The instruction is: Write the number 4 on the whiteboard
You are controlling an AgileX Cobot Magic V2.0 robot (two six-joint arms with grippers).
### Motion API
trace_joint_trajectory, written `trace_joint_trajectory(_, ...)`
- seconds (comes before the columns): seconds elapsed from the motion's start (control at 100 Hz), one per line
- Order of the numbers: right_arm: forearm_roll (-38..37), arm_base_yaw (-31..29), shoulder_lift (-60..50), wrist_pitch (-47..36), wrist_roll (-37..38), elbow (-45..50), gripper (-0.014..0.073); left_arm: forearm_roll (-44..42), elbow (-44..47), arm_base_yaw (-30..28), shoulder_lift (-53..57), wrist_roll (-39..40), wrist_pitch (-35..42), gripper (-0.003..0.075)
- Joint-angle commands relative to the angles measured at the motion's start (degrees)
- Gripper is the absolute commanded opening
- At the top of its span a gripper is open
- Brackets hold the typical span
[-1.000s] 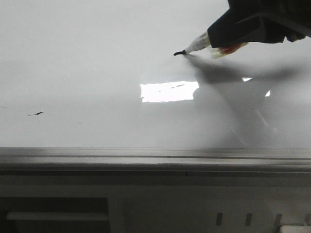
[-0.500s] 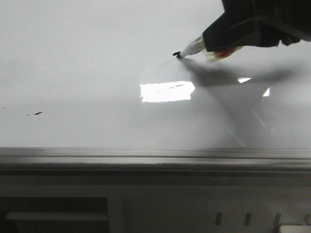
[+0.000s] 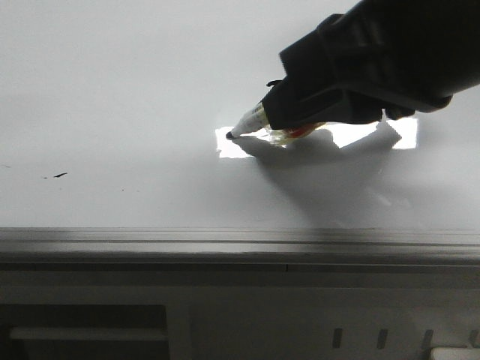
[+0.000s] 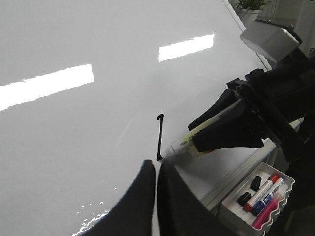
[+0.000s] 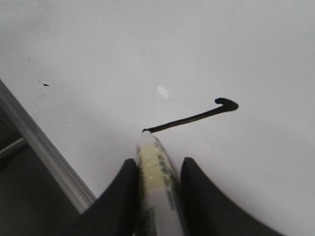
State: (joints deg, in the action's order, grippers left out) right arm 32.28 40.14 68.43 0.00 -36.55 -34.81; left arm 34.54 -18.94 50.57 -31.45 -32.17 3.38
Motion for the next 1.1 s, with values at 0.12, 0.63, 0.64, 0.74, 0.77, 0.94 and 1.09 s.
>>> trace_joint_trajectory(0.12,-0.1,-3.5,0.6,2.1,-0.6,-0.7,-0.0043,-0.2,-1.6,-0.1,0.0,0.5,4.0,-0.0020)
trace_joint_trajectory(0.63,-0.5,-14.0,-6.0,12.0,-0.6,-0.6,-0.0043,-0.2,-1.6,-0.1,0.0,0.5,4.0,-0.0020)
trace_joint_trajectory(0.64,-0.5,-14.3,-6.3,12.1,-0.6,-0.6,-0.0043,-0.2,-1.6,-0.1,0.0,0.5,4.0,-0.0020)
trace_joint_trajectory(0.74,-1.2,-16.7,-8.1,14.5,-0.6,-0.5,-0.0043,-0.2,-1.6,-0.1,0.0,0.5,4.0,-0.0020)
trace_joint_trajectory(0.77,-1.6,-17.4,-8.7,15.1,-0.6,-0.5,-0.0043,-0.2,-1.6,-0.1,0.0,0.5,4.0,-0.0020)
trace_joint_trajectory(0.94,-3.4,-21.5,-10.9,18.0,-0.6,-0.5,-0.0043,-0.2,-1.8,-0.1,0.0,0.5,4.0,-0.0020)
trace_joint_trajectory(1.09,-3.4,-22.5,-11.0,18.5,-0.6,-0.5,-0.0043,-0.2,-1.8,-0.1,0.0,0.5,4.0,-0.0020)
